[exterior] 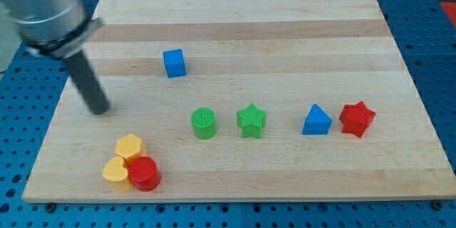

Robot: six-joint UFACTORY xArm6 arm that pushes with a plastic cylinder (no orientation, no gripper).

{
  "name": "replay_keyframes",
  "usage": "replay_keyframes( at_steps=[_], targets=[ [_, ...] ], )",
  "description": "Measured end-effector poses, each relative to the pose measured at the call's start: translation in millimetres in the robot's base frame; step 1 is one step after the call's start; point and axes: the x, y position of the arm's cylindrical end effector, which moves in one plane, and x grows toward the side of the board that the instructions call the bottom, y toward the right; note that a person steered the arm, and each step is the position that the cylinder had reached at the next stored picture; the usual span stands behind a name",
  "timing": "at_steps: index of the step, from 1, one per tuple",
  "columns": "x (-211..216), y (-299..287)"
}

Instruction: Push the yellow heart towards right

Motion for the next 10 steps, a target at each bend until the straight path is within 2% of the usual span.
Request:
replay_keyframes(
  at_steps=[1,2,3,5,7,8,9,10],
  targets=[
    [104,20],
    [132,19],
    [131,27],
    [132,87],
    [131,150],
    [132,208],
    [119,190],
    [98,142]
  ],
)
